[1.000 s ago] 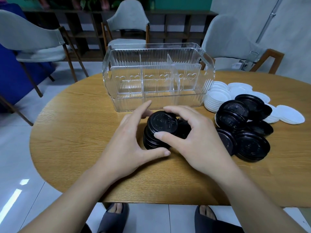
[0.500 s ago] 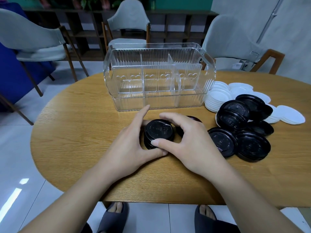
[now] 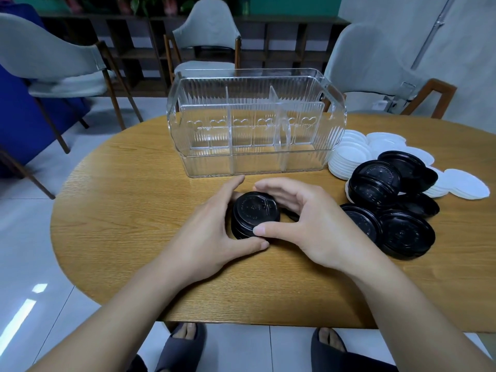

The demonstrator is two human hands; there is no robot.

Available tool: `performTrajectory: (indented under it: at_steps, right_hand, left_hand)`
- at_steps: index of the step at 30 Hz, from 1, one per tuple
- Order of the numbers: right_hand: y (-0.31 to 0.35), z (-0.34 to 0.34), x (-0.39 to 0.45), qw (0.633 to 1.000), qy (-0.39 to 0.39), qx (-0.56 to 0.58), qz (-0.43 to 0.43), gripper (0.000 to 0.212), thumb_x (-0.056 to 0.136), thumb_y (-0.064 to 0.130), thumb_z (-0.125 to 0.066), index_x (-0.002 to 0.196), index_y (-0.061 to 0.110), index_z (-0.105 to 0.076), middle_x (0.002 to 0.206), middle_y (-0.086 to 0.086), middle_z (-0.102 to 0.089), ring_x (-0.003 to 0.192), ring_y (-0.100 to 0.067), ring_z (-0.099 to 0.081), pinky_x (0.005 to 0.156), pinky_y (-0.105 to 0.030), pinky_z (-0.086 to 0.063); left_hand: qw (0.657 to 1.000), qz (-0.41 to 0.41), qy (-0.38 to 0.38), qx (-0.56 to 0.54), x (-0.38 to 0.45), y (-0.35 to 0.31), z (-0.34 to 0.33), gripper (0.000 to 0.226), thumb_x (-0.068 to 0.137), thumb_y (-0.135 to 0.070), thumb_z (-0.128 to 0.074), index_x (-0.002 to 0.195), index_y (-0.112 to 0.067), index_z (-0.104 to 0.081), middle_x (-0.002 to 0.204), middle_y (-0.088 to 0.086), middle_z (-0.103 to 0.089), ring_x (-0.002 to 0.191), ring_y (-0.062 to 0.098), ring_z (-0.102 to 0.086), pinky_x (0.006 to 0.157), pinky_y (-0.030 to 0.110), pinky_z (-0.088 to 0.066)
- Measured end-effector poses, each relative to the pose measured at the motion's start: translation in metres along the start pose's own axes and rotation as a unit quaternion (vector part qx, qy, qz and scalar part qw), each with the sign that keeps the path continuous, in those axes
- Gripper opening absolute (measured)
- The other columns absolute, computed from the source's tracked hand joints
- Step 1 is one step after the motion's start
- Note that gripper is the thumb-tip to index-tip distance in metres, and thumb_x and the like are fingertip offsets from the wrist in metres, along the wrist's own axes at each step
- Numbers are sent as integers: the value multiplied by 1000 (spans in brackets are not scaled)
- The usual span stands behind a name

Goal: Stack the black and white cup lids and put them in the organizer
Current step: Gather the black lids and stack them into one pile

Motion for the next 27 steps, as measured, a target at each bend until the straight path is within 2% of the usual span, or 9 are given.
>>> performTrajectory:
  at_steps: [4, 7, 11, 14, 17, 23, 27]
  right_hand:
    - [10, -2, -4, 995, -50, -84, 0, 78, 74, 40, -101, 144, 38, -67, 140, 27, -70, 131, 15, -60, 122, -29, -47]
    - [16, -5, -7, 990, -80, -120, -5, 80, 71, 48, -100, 143, 39, -67, 139, 26, -70, 131, 12, -61, 120, -29, -47]
    - [23, -8, -10, 984, -83, -156, -9, 79, 76, 50, -96, 147, 40, -63, 141, 26, -68, 133, 6, -60, 119, -26, -46]
    - [22, -9, -11, 987, -74, -145, -14, 83, 79, 50, -94, 153, 41, -58, 147, 26, -65, 137, 7, -57, 121, -26, -44]
    - [18, -10, -10, 988, -68, -136, -19, 89, 79, 49, -94, 157, 43, -53, 150, 27, -62, 141, 8, -54, 124, -29, -43]
    - [13, -8, -6, 995, -40, -90, -27, 86, 80, 41, -96, 155, 43, -55, 149, 30, -63, 140, 14, -52, 126, -33, -42]
    - [16, -7, -7, 991, -65, -116, -25, 87, 76, 45, -98, 153, 41, -57, 145, 27, -66, 136, 14, -56, 123, -29, -44]
  left_hand:
    - [1000, 8, -12, -2, -1, 0, -1, 130, 69, -68, -97, 173, -44, -24, 140, -36, -60, 141, -4, -55, 118, 26, -42]
    - [1000, 11, -19, 5, -1, 0, -1, 130, 67, -69, -97, 173, -45, -25, 139, -34, -61, 140, 0, -57, 116, 26, -44]
    - [1000, 10, -29, 5, -2, 0, -1, 128, 70, -68, -96, 173, -47, -23, 133, -40, -59, 136, -3, -57, 110, 20, -42]
    - [1000, -3, -28, 7, -4, -4, -1, 120, 74, -70, -91, 172, -48, -24, 144, -30, -62, 138, 0, -58, 113, 28, -47]
    - [999, -18, -27, 17, -5, -6, -1, 111, 76, -74, -87, 169, -46, -34, 150, -26, -62, 138, 1, -59, 118, 37, -49]
    - [1000, 2, -25, -2, -3, -3, -1, 120, 72, -70, -95, 169, -53, -26, 144, -26, -64, 136, -1, -60, 117, 34, -48]
    - [999, 2, -33, 3, -4, -4, -1, 124, 72, -71, -94, 172, -48, -24, 140, -27, -63, 133, -3, -59, 112, 28, -47]
Point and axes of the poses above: each hand's wrist, its own x-axis towards the middle knuckle, its own z-axis out of the back of the hand, y = z × x, the point moved 5 cm from there along x, towards the middle knuckle
